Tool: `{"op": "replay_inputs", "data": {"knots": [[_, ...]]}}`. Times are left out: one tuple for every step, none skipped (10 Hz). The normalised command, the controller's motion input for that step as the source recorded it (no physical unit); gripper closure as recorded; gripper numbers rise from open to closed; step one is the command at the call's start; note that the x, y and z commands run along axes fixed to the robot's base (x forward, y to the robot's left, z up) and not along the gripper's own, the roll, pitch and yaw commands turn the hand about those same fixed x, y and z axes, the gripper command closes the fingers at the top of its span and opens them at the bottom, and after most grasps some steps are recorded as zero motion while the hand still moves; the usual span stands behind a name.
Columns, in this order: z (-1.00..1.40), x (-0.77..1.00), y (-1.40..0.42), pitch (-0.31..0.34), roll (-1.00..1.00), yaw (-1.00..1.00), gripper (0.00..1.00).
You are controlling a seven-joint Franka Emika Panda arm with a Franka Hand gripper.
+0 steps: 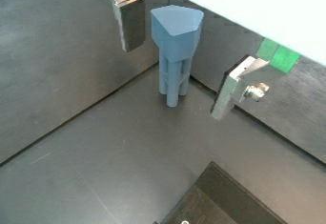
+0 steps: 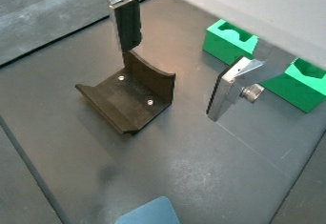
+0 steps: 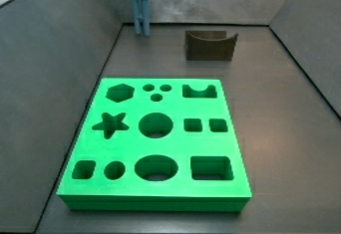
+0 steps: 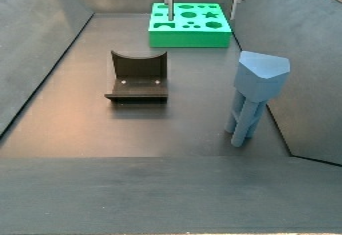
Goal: Pick up the 3 prong object. Move up. Move to above the board. Insert the 3 prong object.
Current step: Pick up the 3 prong object.
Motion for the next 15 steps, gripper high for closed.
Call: {"op": "replay_inputs", "data": {"knots": [[-0.15,-0.50,0.12,-0.146,0.00,-0.03,0.00],[-0.43,-0.39,0.28,-0.127,0.00,0.00,0.00],[-0.39,-0.55,0.29,-0.157,0.05,0.06,0.00],[-0.33,-0.54,0.28,-0.147,0.04,0.08,0.00],[-0.21,-0.56,0.22,-0.149,0.03,0.04,0.00],[-0.02,-0.17,0.03,-0.037,-0.01,0.06,0.00],[0.00,-0.01,0.00,-0.007,0.00,0.01,0.00],[-0.08,-0.32,0.01,-0.019,0.00,-0.02,0.00],[0.00,-0.60,0.16,-0.067,0.00,-0.44,0.00],[0.00,-0.46,0.20,-0.033,0.00,-0.37,0.00],[0.00,-0.17,0.19,0.000,0.00,-0.14,0.00],[0.00,-0.15,0.15,0.000,0.00,-0.09,0.00],[0.00,-0.18,0.15,0.000,0.00,-0.11,0.00],[0.00,-0.11,0.21,0.000,0.00,-0.09,0.00],[0.00,-0.15,0.28,0.000,0.00,-0.11,0.00]]}}
